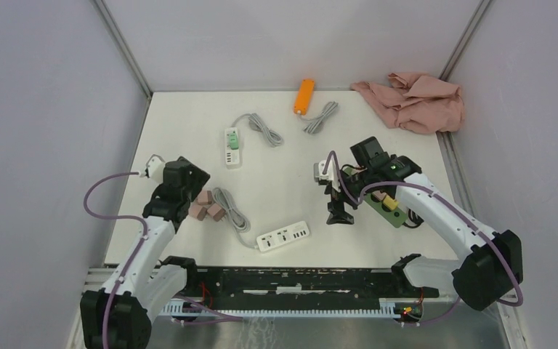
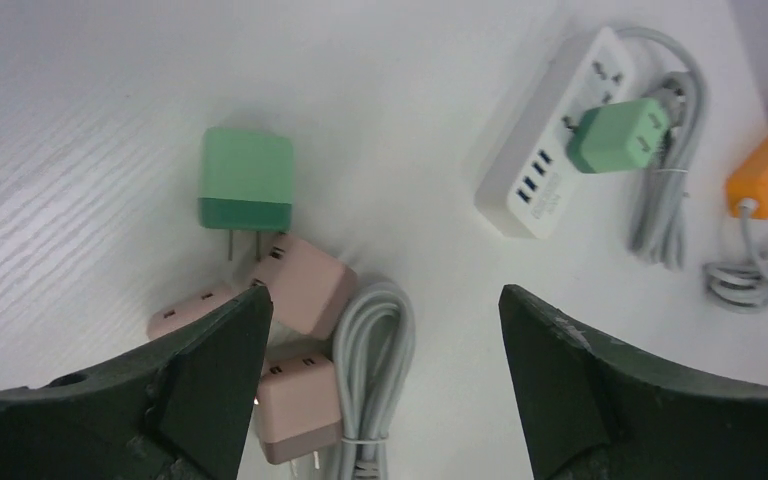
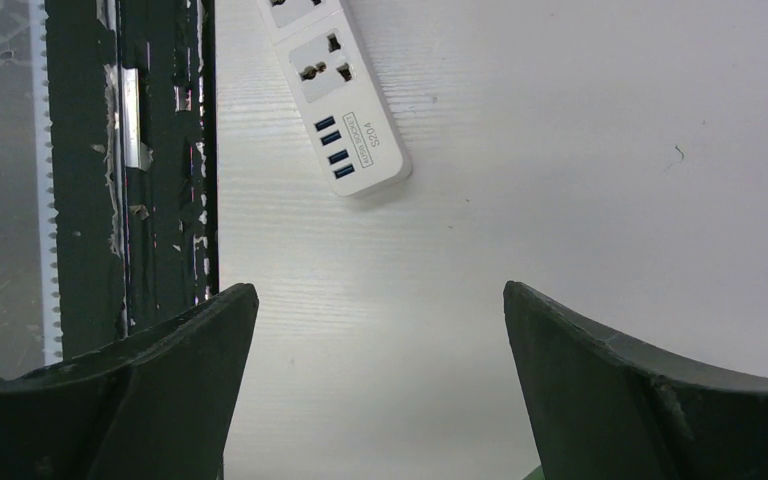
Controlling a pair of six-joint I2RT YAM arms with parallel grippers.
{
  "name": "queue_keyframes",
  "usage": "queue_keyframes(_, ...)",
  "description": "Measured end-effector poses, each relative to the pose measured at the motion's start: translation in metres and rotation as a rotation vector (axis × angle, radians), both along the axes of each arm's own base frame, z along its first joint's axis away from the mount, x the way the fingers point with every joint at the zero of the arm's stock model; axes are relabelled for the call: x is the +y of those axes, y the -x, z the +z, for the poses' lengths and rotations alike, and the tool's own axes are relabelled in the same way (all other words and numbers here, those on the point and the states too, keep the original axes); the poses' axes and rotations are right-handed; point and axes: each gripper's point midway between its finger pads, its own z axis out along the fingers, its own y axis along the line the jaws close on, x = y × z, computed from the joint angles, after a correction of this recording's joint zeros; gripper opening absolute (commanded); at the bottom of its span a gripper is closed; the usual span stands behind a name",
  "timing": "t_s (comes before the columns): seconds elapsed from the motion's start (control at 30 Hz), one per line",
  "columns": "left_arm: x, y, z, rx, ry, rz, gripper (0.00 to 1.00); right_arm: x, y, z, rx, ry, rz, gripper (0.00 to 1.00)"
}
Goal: Pull the plug off the socket
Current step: Place the plug at the center of the board.
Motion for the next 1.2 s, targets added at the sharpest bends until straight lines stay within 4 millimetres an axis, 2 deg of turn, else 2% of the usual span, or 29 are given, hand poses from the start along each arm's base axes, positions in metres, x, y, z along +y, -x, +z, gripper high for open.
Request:
queue_keyframes(0.17,-0.019,-0.005,0.035,-0.127,0.047,-0.113,0.90,-0.007,-0.006,0.018,0.033,-0.069,-0.083,0.99)
queue_keyframes(0.3,-0.054,-0.017,0.064,-0.284,0.085,-0.335,0.92,-0.007,-0.013,0.041,0.089,-0.150,-0.159,0.99)
queue_keyframes(0.4,-0.074,-0.025,0.072,-0.354,0.093,-0.466,0.92,-0.004,-0.015,0.053,0.153,-0.208,-0.192,1.00)
queue_keyframes(0.5,-0.084,-0.042,0.061,-0.334,0.073,-0.545,0.89,0.000,-0.013,0.051,0.244,-0.232,-0.205,1.00)
queue_keyframes(0.7,-0.087,-0.087,0.010,-0.128,0.008,-0.613,0.92,0.000,-0.014,0.043,0.302,-0.214,-0.233,1.00)
queue_keyframes(0.87,-0.090,-0.133,0.008,-0.040,-0.119,-0.643,0.92,-0.002,-0.016,0.044,0.302,-0.213,-0.246,1.00)
queue_keyframes(1.0,-0.095,-0.161,0.003,0.036,-0.209,-0.648,0.81,-0.003,-0.017,0.044,0.302,-0.214,-0.251,1.00)
queue_keyframes(1.1,-0.098,-0.174,-0.017,0.128,-0.262,-0.664,0.81,-0.003,-0.017,0.043,0.302,-0.212,-0.253,1.00)
queue_keyframes(1.2,-0.097,-0.169,-0.040,0.222,-0.300,-0.675,0.81,-0.003,-0.018,0.043,0.301,-0.212,-0.254,1.00)
